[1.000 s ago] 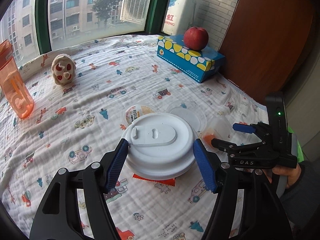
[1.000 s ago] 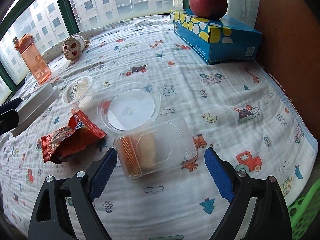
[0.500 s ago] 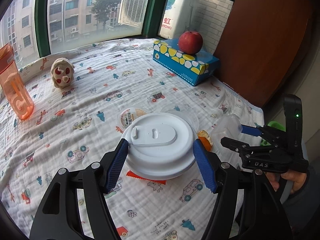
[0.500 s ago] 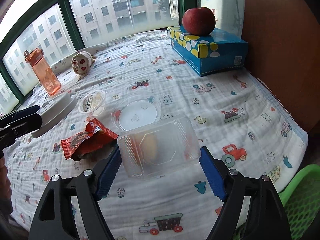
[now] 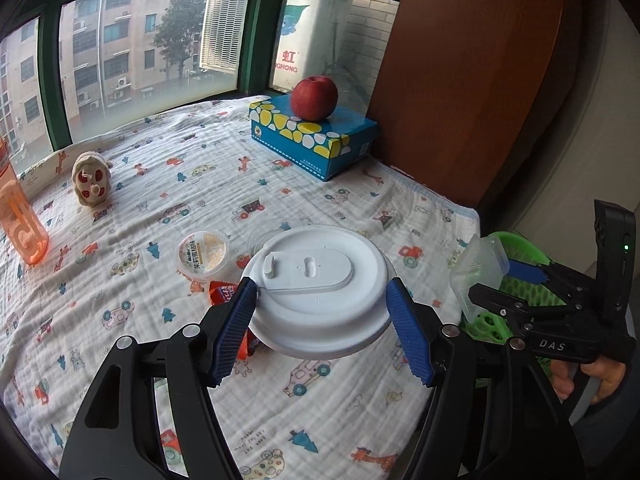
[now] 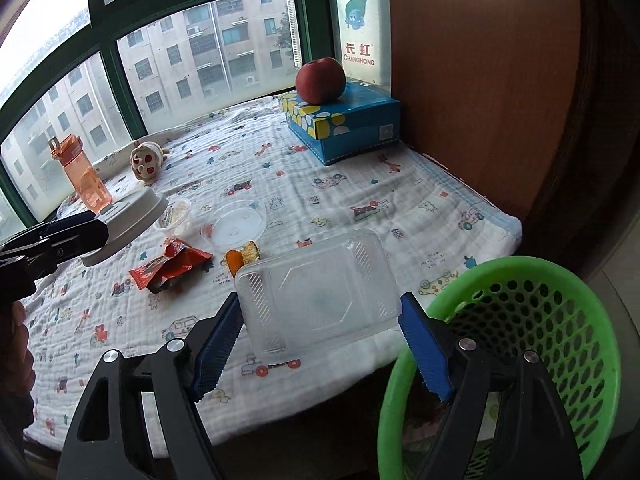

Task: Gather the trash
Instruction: 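Carry the box into the basket and open the right tool while the left carries the lid, then open the left tool to drop the white lid into the basket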

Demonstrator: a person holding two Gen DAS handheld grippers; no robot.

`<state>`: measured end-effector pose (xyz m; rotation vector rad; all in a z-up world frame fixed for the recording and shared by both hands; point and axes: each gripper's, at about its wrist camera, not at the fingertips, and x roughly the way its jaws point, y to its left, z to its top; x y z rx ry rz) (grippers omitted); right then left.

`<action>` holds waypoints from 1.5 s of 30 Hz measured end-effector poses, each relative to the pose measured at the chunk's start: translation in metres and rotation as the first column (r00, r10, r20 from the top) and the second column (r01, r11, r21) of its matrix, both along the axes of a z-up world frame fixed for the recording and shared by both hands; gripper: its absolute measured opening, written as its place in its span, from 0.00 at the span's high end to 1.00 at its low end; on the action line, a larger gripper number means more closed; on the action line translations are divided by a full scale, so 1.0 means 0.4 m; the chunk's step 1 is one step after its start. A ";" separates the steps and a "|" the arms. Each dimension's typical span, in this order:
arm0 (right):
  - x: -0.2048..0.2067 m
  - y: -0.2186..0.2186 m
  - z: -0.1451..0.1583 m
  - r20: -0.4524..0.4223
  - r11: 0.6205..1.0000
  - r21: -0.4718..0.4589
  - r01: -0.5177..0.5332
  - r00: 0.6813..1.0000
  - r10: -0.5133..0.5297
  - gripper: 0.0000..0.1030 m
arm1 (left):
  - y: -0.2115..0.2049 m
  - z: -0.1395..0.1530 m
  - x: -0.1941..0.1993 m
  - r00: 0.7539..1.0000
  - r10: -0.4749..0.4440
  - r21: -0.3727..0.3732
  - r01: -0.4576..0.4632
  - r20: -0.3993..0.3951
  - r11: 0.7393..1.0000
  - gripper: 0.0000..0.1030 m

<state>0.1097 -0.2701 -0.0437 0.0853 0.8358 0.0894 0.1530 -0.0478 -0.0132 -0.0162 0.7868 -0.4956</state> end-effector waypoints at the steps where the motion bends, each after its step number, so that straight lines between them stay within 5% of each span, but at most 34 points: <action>1: -0.012 -0.011 0.001 0.001 1.000 -0.001 0.008 1.000 -0.008 0.26 | -0.014 0.004 -0.007 1.000 -0.009 -0.001 0.009 0.004 1.000 0.36; 25: -0.219 -0.313 -0.030 -0.016 0.962 -0.038 0.269 0.963 -0.270 0.26 | -0.350 0.039 -0.125 0.972 -0.236 -0.001 0.236 0.024 0.972 0.36; 45: -0.313 -0.426 -0.028 -0.002 0.930 -0.017 0.368 0.930 -0.368 0.21 | -0.560 -0.010 -0.161 0.930 -0.367 0.035 0.367 0.001 0.930 0.36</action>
